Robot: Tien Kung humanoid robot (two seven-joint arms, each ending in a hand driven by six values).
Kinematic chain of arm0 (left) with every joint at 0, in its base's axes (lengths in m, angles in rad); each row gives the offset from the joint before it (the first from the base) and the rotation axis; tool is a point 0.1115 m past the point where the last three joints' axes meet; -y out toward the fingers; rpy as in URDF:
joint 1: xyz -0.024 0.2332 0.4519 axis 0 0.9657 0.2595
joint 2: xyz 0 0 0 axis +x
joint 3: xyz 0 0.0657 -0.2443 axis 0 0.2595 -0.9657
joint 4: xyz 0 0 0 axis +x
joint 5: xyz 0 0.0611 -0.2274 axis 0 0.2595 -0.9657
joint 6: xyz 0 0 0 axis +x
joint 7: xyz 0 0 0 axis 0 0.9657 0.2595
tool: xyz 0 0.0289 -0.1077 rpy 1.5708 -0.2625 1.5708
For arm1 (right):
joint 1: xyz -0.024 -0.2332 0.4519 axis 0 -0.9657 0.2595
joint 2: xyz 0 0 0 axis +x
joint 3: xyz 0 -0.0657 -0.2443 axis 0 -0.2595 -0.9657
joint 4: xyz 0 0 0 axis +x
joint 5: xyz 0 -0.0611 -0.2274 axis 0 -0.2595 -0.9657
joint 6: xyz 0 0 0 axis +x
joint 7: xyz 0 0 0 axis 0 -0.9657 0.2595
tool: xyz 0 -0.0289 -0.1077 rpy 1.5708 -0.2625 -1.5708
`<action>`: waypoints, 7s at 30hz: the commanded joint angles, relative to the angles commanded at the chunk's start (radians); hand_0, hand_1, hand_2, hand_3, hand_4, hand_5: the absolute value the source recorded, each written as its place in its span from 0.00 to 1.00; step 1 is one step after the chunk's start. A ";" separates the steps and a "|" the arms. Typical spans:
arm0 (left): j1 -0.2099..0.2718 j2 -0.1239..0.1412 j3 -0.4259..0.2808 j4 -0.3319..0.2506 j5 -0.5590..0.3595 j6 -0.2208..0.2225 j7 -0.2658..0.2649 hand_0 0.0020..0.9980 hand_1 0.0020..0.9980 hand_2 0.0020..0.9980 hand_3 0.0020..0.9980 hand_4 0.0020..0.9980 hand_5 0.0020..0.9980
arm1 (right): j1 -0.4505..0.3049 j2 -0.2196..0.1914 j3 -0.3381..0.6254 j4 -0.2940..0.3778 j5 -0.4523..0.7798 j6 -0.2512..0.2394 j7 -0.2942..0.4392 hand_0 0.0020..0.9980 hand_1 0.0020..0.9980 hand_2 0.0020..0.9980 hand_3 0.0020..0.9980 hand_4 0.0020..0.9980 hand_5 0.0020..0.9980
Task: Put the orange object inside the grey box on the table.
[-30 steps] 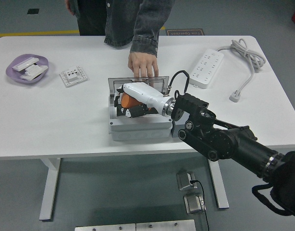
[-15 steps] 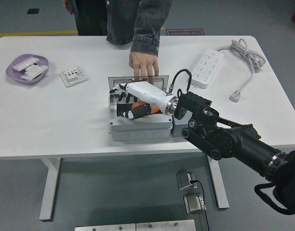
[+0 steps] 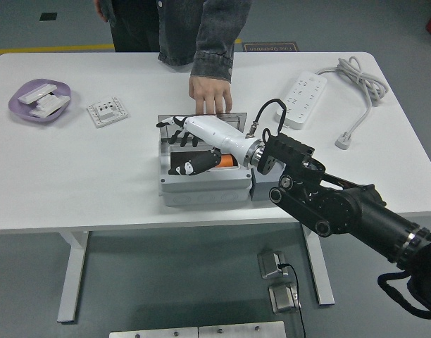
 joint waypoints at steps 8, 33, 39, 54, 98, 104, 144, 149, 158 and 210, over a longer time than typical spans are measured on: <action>0.001 -0.003 0.004 0.000 -0.003 -0.001 -0.003 0.67 0.68 0.65 0.67 0.63 0.17 | -0.008 -0.023 0.028 0.096 0.045 0.004 -0.005 0.41 0.50 0.59 0.85 0.96 0.33; -0.016 0.004 0.003 0.000 0.012 -0.002 0.001 0.67 0.68 0.64 0.67 0.63 0.17 | 0.085 -0.079 0.127 -0.179 0.092 0.018 -0.004 0.41 0.47 0.57 0.81 0.95 0.35; -0.014 0.005 -0.002 0.000 0.014 0.000 0.003 0.67 0.68 0.64 0.68 0.63 0.17 | 0.058 -0.091 0.104 -0.120 0.069 0.009 -0.015 0.41 0.47 0.57 0.81 0.95 0.36; -0.009 -0.004 -0.004 0.000 0.008 0.001 0.000 0.66 0.68 0.64 0.68 0.63 0.17 | -0.018 -0.137 0.050 0.054 0.030 -0.006 -0.045 0.41 0.47 0.57 0.80 0.93 0.37; -0.001 -0.015 -0.007 0.000 0.004 0.002 -0.003 0.66 0.68 0.64 0.68 0.63 0.17 | -0.166 -0.153 0.068 0.233 -0.098 0.032 -0.134 0.38 0.46 0.57 0.81 0.89 0.38; 0.000 -0.015 -0.009 0.000 0.008 0.002 -0.001 0.66 0.68 0.64 0.68 0.63 0.17 | -0.194 -0.158 0.121 0.264 -0.115 0.038 -0.140 0.38 0.46 0.57 0.81 0.89 0.38; 0.034 -0.014 0.006 0.000 -0.001 0.005 0.012 0.66 0.68 0.63 0.68 0.63 0.17 | -0.724 -0.108 0.732 0.447 0.577 0.113 0.003 0.69 0.72 0.76 0.80 0.91 0.40; 0.036 -0.018 0.005 0.000 -0.003 0.005 0.011 0.66 0.68 0.63 0.68 0.63 0.17 | -0.726 -0.104 0.741 0.451 0.583 0.128 -0.006 0.85 0.83 0.86 0.87 0.92 0.40; 0.038 -0.017 -0.001 0.000 0.000 0.008 0.013 0.67 0.68 0.63 0.67 0.64 0.17 | -0.725 -0.104 0.764 0.459 0.580 0.137 -0.012 0.94 0.93 0.93 0.93 0.95 0.43; 0.041 -0.025 -0.003 0.000 0.003 0.011 0.019 0.66 0.68 0.64 0.67 0.64 0.17 | -0.728 -0.106 0.825 0.468 0.578 0.101 -0.014 0.83 0.48 0.64 1.00 1.00 0.51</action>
